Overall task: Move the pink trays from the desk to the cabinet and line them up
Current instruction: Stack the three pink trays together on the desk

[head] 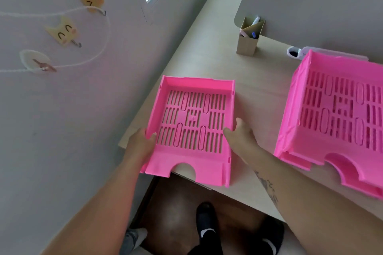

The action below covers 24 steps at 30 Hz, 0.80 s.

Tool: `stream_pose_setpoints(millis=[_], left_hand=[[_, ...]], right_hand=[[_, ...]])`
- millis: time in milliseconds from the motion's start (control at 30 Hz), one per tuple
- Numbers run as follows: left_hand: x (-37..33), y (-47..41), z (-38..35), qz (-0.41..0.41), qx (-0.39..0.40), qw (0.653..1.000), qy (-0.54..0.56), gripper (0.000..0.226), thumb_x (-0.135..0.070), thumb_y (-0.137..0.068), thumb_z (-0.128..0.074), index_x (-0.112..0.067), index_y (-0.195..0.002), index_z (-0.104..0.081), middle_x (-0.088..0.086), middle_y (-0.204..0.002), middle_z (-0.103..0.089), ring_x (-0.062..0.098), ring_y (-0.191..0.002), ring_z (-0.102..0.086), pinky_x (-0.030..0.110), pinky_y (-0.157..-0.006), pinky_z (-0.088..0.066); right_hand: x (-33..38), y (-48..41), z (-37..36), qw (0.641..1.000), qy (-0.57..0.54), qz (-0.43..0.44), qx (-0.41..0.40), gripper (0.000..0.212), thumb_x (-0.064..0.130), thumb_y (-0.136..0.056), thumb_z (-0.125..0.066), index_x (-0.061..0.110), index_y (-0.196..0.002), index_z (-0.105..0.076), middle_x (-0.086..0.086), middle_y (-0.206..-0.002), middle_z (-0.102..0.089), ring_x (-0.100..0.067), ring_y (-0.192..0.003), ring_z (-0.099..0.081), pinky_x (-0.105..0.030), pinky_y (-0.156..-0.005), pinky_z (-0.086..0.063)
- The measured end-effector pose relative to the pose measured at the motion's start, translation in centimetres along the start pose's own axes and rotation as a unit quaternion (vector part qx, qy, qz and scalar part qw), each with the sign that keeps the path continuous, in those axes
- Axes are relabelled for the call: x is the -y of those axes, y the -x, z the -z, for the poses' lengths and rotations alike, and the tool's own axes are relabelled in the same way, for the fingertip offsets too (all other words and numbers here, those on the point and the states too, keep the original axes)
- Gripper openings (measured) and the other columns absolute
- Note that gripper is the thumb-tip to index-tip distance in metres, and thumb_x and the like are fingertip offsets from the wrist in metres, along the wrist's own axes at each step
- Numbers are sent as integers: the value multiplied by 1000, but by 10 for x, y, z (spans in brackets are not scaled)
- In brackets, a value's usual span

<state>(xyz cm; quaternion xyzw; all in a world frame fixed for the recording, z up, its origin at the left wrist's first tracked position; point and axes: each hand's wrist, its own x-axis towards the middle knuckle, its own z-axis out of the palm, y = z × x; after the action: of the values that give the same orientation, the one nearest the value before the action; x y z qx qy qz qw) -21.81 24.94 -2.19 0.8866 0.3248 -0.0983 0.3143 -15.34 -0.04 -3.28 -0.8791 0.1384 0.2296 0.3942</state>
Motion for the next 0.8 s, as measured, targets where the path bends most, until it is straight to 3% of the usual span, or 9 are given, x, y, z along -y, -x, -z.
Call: stream_pose_setpoints(millis=[67,133,233,333,433,567,667,800], left_hand=[[6,-3,-4,14,7,1000,15,32,-20,-102,-47,-3,-128,-53,13,-117,-63,30,-98,-62,41,-81,-53],[5,-3,-3,1,0,1000,25,22,-17,-103,-42,-4,-115,-55,7,-104,-59,19,-79,-58,27,-66,-48],[-3,-3,5,-54,-14,998,29,18,-19,-104,-39,-8,-102,-52,4,-90,-58,8,-66,-51,22,-52,-37],[-24,-8,17,-98,-6,994,48,21,-22,-102,-38,-5,-102,-51,5,-84,-56,19,-69,-55,35,-55,-47],[-59,-13,22,-135,-6,989,63,20,-21,-98,-41,-5,-92,-51,9,-80,-56,26,-65,-51,52,-66,-53],[-124,0,13,-188,17,981,50,20,-19,-100,-40,-6,-94,-54,12,-87,-62,25,-69,-58,40,-60,-52],[-176,17,-9,-227,26,973,34,19,-17,-101,-40,-3,-98,-53,9,-90,-58,14,-65,-52,30,-50,-38],[-240,47,-49,-274,49,960,26,19,-18,-101,-37,-5,-98,-50,0,-80,-52,11,-64,-48,28,-49,-34]], right_hand=[[-5,-3,-12,1000,-2,-15,-12,33,15,-96,-48,4,-127,-51,-20,-122,-62,-36,-104,-62,-46,-87,-55],[-6,-3,-17,999,0,-25,-44,25,7,-92,-42,4,-114,-53,-20,-106,-64,-37,-90,-65,-46,-74,-55],[1,1,-6,996,6,3,-92,27,6,-92,-39,3,-116,-50,-19,-97,-63,-32,-74,-62,-42,-60,-53],[14,6,24,991,10,53,-123,36,4,-95,-37,1,-130,-46,-15,-95,-60,-19,-61,-54,-27,-45,-40],[23,8,65,983,-9,74,-170,38,6,-96,-35,0,-133,-44,-18,-101,-60,-23,-69,-52,-24,-44,-28],[15,14,128,970,-21,83,-227,42,9,-99,-35,2,-140,-40,-19,-107,-61,-16,-60,-49,-23,-44,-28],[-10,17,176,959,-24,77,-273,43,9,-101,-35,0,-143,-38,-13,-99,-58,-7,-51,-45,-17,-36,-30],[-56,21,236,951,-18,42,-306,40,9,-100,-35,-4,-137,-41,-17,-109,-61,-9,-53,-46,-22,-42,-30]])
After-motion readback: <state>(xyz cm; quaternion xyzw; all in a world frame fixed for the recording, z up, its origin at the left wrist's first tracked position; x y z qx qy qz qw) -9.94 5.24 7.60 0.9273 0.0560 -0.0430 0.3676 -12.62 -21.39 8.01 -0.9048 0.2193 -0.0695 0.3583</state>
